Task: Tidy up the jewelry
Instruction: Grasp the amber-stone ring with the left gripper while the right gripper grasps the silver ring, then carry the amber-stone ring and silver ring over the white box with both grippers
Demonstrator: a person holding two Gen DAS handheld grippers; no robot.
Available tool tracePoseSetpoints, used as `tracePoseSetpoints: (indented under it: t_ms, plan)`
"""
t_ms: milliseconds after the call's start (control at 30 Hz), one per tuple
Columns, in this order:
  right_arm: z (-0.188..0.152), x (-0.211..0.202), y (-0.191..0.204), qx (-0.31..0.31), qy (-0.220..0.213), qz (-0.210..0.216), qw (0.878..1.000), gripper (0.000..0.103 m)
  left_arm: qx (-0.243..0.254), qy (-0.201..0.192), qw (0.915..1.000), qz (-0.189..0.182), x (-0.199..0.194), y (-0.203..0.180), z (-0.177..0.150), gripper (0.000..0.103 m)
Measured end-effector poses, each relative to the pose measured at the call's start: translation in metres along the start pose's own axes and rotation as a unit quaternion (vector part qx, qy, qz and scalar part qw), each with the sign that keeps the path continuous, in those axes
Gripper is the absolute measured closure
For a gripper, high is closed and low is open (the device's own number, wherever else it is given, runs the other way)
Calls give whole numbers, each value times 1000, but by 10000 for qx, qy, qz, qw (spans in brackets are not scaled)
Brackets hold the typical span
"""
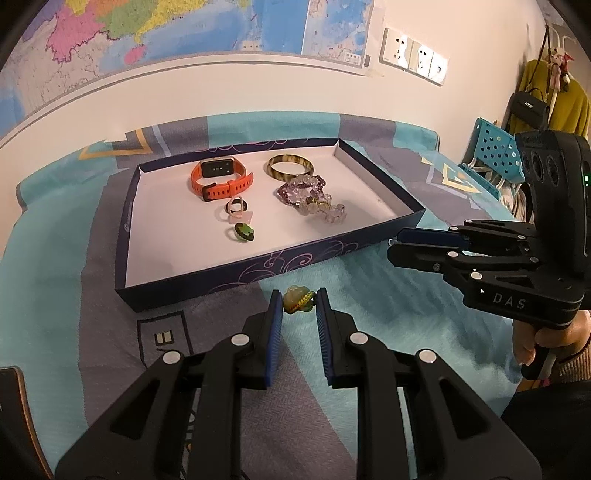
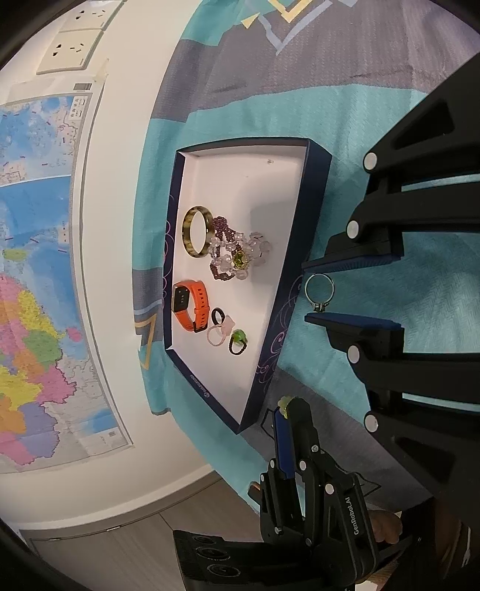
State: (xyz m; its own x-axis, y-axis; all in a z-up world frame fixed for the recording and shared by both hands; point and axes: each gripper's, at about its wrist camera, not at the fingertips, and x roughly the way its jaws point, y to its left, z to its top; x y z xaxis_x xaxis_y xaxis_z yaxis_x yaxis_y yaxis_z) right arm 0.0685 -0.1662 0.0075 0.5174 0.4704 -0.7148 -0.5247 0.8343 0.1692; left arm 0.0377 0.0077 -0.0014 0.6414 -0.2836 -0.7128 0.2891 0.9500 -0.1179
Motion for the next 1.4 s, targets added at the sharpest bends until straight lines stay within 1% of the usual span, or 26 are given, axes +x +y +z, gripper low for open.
tracePoseSetpoints:
  t_ms: [1400]
  plan:
    - [11, -2, 3, -54, -112, 23, 9999, 83, 23, -155, 9999, -3, -7, -1, 12, 84]
